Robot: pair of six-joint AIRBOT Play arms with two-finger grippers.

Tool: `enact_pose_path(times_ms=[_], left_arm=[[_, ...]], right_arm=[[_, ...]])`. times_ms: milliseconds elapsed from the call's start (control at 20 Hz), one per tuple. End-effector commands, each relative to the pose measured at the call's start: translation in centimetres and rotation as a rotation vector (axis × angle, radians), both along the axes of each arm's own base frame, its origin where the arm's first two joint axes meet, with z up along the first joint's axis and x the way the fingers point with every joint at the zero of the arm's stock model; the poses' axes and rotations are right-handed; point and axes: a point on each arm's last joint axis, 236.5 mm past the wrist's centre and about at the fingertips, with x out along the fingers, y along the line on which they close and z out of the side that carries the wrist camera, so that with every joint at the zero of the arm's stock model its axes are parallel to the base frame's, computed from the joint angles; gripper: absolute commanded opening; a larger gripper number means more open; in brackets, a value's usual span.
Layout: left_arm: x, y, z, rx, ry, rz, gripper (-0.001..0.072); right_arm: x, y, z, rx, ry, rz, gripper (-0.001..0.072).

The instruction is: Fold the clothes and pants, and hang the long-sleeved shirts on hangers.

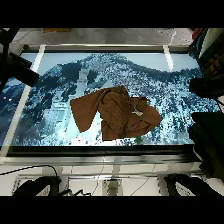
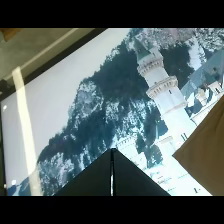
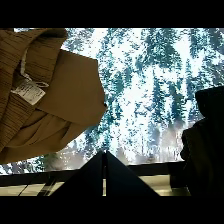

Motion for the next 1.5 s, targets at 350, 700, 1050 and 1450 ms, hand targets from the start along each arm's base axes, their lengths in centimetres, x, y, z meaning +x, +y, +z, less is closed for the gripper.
enact_pose_path(times_ms=[350, 700, 1050, 1450], left_arm=[[0.0, 0.0, 0.0, 0.001, 0.001, 0.0, 0.0013], [0.0, 0.0, 0.0, 0.0, 0.001, -0.001, 0.0012], [-0.7, -1.6, -3.3, -0.189, 0.15, 0.044, 0.0013], [-6.3, -0.4, -22.1, -0.37, 0.603, 0.183, 0.0013]], right_arm=[[0.0, 0.0, 0.0, 0.001, 0.0, 0.001, 0.0027], [2.1, 0.3, 1.2, 0.006, -0.103, 0.012, 0.0027], [2.0, 2.2, 0.0, 0.046, -0.069, 0.099, 0.0028], [-6.8, 11.4, -10.8, 0.304, 0.23, 0.603, 0.0027]])
